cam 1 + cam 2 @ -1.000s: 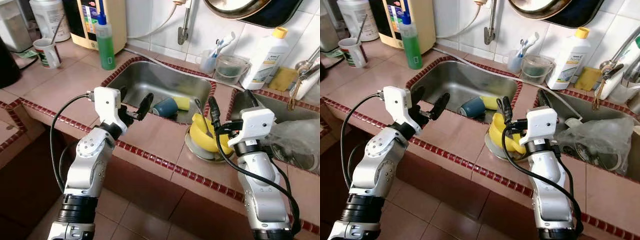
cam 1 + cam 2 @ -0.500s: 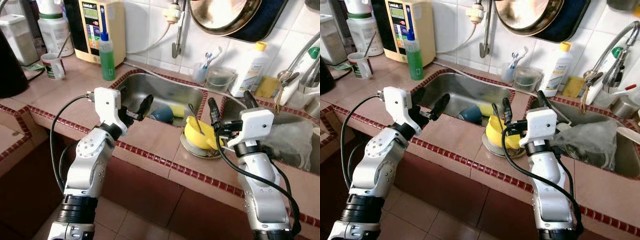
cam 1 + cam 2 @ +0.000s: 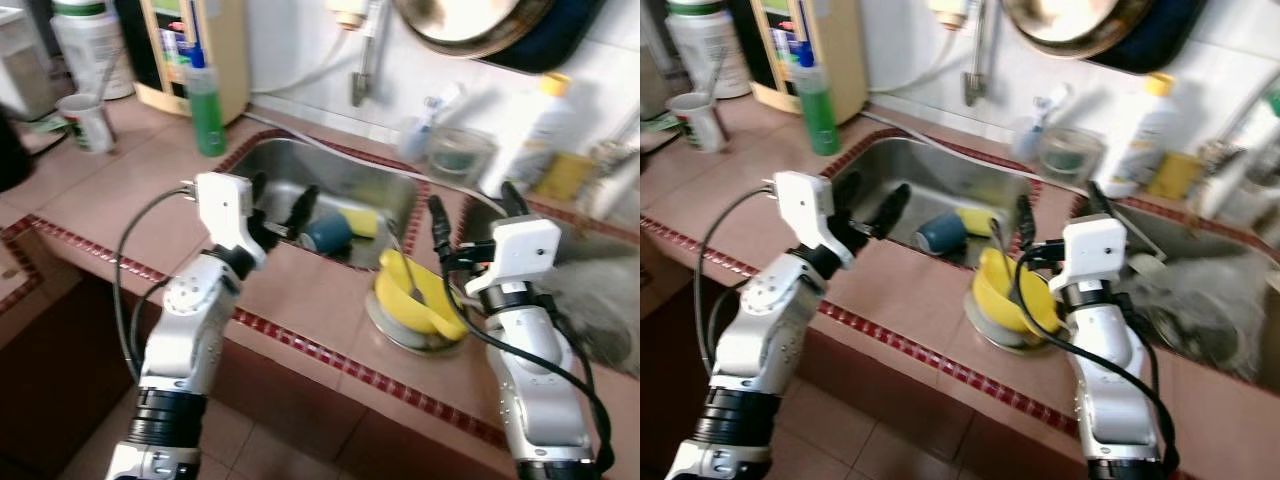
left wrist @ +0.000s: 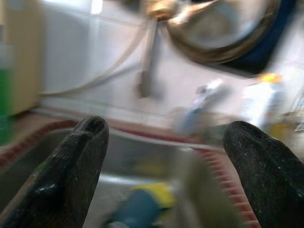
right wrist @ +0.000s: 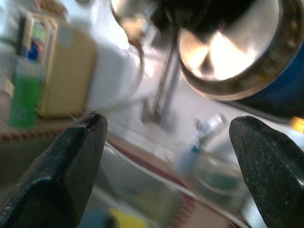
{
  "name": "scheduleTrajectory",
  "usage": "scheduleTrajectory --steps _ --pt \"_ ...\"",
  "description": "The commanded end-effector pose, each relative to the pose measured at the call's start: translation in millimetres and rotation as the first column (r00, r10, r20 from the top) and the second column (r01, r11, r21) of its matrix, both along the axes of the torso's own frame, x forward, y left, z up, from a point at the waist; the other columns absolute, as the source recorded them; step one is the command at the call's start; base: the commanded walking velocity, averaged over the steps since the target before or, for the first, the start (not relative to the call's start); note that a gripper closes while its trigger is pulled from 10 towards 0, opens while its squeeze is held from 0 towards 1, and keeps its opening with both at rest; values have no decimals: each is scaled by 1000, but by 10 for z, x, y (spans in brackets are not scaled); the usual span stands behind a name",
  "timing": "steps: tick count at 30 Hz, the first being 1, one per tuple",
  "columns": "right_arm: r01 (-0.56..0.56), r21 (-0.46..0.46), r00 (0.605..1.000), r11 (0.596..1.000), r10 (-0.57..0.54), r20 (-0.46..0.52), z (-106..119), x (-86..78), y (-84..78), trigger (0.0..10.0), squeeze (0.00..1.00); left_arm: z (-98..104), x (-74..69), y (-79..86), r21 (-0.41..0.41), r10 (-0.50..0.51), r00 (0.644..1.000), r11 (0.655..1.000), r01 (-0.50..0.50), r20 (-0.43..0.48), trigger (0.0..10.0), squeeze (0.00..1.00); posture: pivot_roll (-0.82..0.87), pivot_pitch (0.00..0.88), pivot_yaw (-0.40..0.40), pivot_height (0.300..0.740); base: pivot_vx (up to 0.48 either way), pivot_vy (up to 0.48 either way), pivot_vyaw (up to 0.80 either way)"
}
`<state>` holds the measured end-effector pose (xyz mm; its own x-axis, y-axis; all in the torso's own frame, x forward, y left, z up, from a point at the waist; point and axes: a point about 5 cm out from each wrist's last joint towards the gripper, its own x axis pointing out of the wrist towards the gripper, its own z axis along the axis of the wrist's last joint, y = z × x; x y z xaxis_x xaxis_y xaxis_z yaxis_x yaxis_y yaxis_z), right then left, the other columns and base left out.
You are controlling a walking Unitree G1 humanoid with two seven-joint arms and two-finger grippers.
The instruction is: Kitchen organization
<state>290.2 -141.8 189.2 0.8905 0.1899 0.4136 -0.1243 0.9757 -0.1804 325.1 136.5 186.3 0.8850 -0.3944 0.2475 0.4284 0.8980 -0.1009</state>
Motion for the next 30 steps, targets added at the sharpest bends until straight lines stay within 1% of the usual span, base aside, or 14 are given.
scheduleTrajectory --steps 1,11,12,16,22,25,27,28,30 --pt "58 -11 998 998 -58 -11 -24 -25 -185 10000 0 97 -5 -170 -13 -53 998 998 54 41 10000 0 16 0 -74 740 0 0 0" --pt "55 -16 998 998 -55 -14 -12 -16 -191 10000 0 96 -22 -191 6 -62 997 998 62 54 10000 0 8 0 -76 740 0 0 0" --pt "54 -17 998 998 -54 -16 -14 -16 -192 10000 0 93 -24 -195 11 -66 996 998 65 55 10000 0 6 0 -75 740 0 0 0" --pt "53 -32 998 998 -54 -30 -26 -11 -223 10000 0 87 -51 -245 74 -92 992 994 86 82 10000 0 3 0 -74 740 0 0 0" --pt "55 -35 998 998 -56 -35 -18 -1 -243 10000 0 85 -57 -261 82 -101 991 992 94 86 10000 0 0 0 -72 740 0 0 0" --pt "64 -54 996 996 -67 -58 -27 27 -270 10000 0 78 -62 -274 96 -109 990 990 100 87 10000 0 -3 0 -72 740 0 0 0" --pt "80 -61 993 995 -85 -85 -29 66 -322 10000 0 73 -70 -290 109 -120 989 988 110 90 10000 0 -2 0 -71 740 0 0 0" --pt "69 -60 990 996 -76 -120 -15 108 -354 10000 0 74 -79 -303 113 -136 987 986 126 91 10000 0 -3 0 -71 740 0 0 0" --pt "72 -57 987 996 -79 -139 22 135 -378 10000 0 67 -98 -329 119 -170 982 980 160 80 10000 0 -3 0 -71 740 0 0 0"
